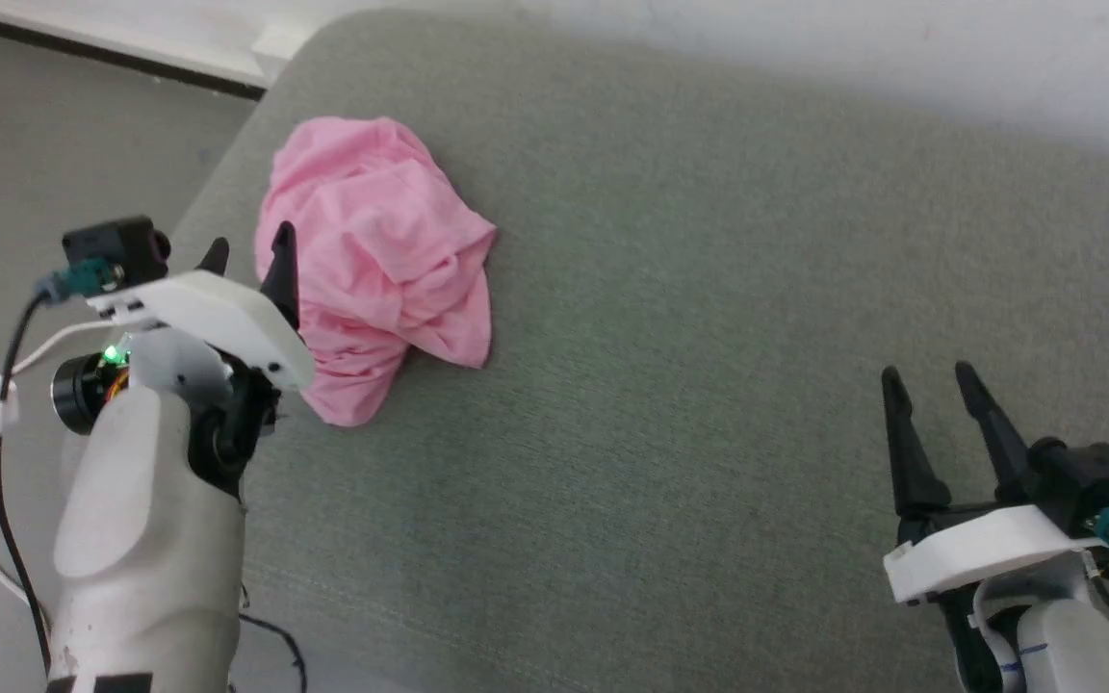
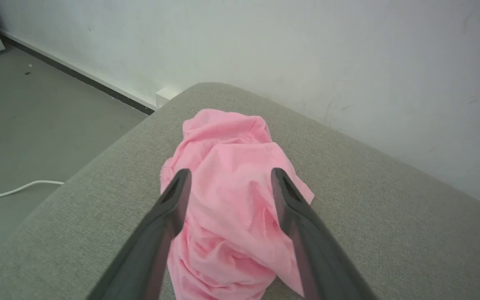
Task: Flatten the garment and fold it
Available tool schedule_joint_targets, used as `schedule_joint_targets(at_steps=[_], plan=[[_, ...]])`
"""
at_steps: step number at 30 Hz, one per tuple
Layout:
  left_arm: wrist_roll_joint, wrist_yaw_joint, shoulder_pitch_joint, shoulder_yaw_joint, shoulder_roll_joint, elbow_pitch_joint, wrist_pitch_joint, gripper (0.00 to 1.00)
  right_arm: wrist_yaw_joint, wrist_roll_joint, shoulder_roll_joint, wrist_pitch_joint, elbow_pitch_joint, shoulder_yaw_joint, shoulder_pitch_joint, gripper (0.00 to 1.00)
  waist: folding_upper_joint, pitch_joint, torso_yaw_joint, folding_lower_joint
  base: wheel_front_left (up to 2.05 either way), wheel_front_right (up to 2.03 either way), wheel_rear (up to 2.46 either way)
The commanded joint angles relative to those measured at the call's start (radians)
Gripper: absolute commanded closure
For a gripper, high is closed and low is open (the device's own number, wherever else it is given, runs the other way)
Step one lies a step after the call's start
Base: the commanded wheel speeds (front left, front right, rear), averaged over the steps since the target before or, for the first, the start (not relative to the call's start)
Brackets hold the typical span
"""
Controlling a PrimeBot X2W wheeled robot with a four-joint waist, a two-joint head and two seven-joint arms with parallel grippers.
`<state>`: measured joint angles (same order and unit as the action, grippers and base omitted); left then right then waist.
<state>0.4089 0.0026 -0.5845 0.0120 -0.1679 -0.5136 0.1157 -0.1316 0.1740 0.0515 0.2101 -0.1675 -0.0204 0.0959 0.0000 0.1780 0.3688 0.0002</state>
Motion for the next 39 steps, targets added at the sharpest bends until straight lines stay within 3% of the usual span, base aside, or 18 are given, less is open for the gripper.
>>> schedule_joint_targets(at_steps=[1, 9, 13, 14, 15, 16, 23, 28, 32, 39], plan=[[0.019, 0.012, -0.028, 0.011, -0.007, -0.029, 0.045, 0.00, 0.001, -0.010, -0.001, -0.009, 0.018, -0.010, 0.014, 0.00, 0.0000, 0.127, -0.083, -0.0002, 0.00, 0.00, 0.00], [0.053, 0.090, -0.055, 0.012, -0.023, -0.150, 0.317, 0.00, 0.001, -0.021, -0.001, -0.025, 0.059, -0.030, 0.027, 0.00, 0.0000, 0.192, -0.120, -0.0002, 0.00, 0.00, 0.00], [0.067, 0.107, -0.042, 0.009, -0.011, -0.168, 0.369, 0.00, 0.001, -0.019, -0.001, -0.024, 0.059, -0.032, 0.032, 0.00, 0.0000, 0.189, -0.113, -0.0002, 0.00, 0.00, 0.00], [0.069, 0.106, -0.039, 0.007, -0.007, -0.168, 0.371, 0.05, 0.001, -0.018, -0.001, -0.023, 0.058, -0.030, 0.034, 0.00, 0.0000, 0.184, -0.109, -0.0002, 0.00, 0.00, 0.00], [0.072, 0.102, -0.037, 0.007, -0.005, -0.164, 0.367, 0.67, 0.001, -0.017, -0.001, -0.022, 0.055, -0.026, 0.036, 0.00, 0.0000, 0.180, -0.105, -0.0002, 0.00, 0.00, 0.00], [0.073, 0.099, -0.037, 0.009, -0.005, -0.157, 0.351, 1.00, 0.001, -0.015, -0.001, -0.021, 0.052, -0.022, 0.038, 0.00, 0.0000, 0.174, -0.101, -0.0002, 0.00, 0.00, 0.00], [0.063, 0.042, -0.082, 0.014, -0.036, -0.061, 0.191, 1.00, 0.001, 0.021, -0.001, -0.001, 0.000, 0.019, 0.038, 0.00, 0.0000, 0.088, -0.096, -0.0002, 0.00, 0.00, 0.00], [0.041, -0.015, -0.172, -0.018, -0.059, 0.049, 0.120, 1.00, 0.001, 0.063, -0.001, 0.022, -0.054, 0.052, 0.032, 0.00, 0.0000, 0.007, -0.131, -0.0002, 0.00, 0.00, 0.00], [0.053, -0.060, -0.236, -0.054, -0.039, 0.133, 0.119, 1.00, 0.001, 0.092, -0.001, 0.037, -0.090, 0.063, 0.026, 0.00, 0.0000, -0.039, -0.181, -0.0002, 0.00, 0.00, 0.00], [0.108, -0.100, -0.223, -0.157, 0.057, 0.181, 0.174, 1.00, 0.001, 0.109, -0.001, 0.049, -0.137, 0.043, 0.003, 0.00, 0.0000, -0.076, -0.257, -0.0002, 0.00, 0.00, 0.00]])
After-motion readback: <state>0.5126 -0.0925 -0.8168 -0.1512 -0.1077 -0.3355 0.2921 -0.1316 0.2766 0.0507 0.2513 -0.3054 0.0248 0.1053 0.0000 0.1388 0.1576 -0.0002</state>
